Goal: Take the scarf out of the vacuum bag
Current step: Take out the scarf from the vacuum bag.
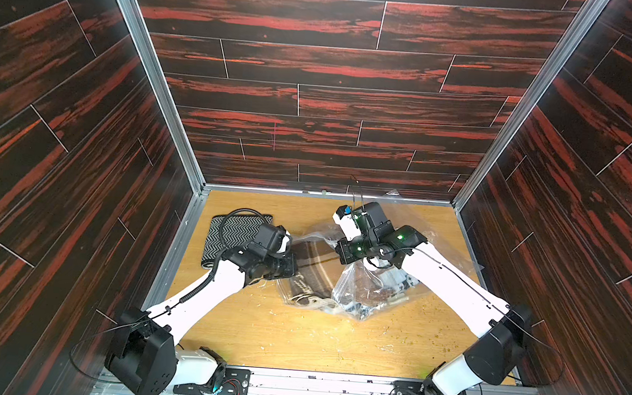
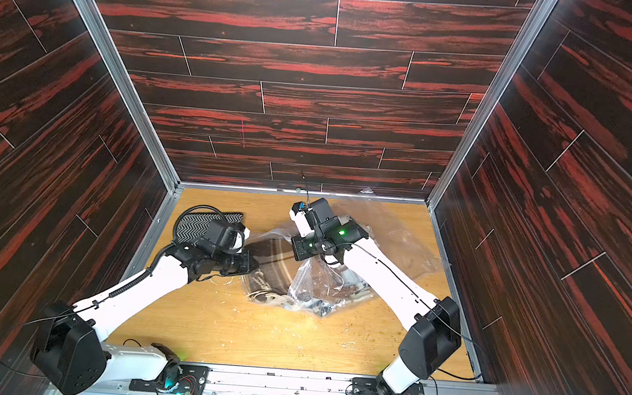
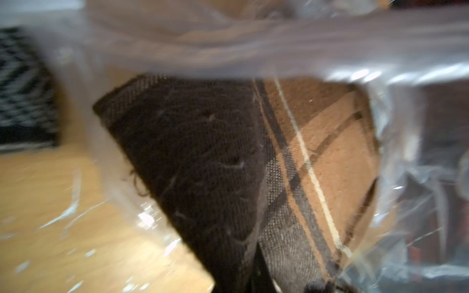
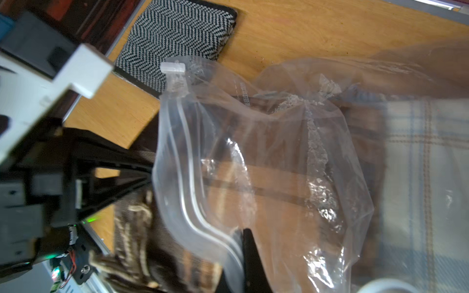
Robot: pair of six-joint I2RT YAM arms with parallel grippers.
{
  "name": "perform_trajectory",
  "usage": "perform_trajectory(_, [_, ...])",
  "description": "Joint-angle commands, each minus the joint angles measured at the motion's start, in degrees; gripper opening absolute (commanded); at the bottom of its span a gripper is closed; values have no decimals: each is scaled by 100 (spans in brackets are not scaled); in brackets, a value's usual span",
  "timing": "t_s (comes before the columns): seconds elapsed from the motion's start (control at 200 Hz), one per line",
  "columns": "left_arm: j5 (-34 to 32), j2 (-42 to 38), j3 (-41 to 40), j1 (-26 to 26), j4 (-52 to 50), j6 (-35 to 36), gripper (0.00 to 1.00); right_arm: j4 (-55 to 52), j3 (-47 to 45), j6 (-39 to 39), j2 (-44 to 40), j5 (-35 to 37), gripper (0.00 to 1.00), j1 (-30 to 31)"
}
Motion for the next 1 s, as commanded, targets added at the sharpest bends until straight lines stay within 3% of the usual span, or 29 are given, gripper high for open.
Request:
perform_trajectory(0.0, [-150,-218,310,214,-1192,558,0,140,-135,-73,61,154,0,-43])
perform_trajectory(0.251, [-1197,-83,825,591,-2271,905,0,352,-414,-13,35,425,0,-39])
perform_trajectory(0.441, [-1610,-42,1048,969,-2649,1075,0,596,-626,120,8,554,0,-41])
perform_trajectory(0.686, [-1662,97,1148,1357,-2634,1165,0,818,-819,222,78,869,0,-162])
perform_trajectory(0.997, [-1543,383,1361,1893,-2542,1318,0,1049,-1059,325,58,1051,0,-730])
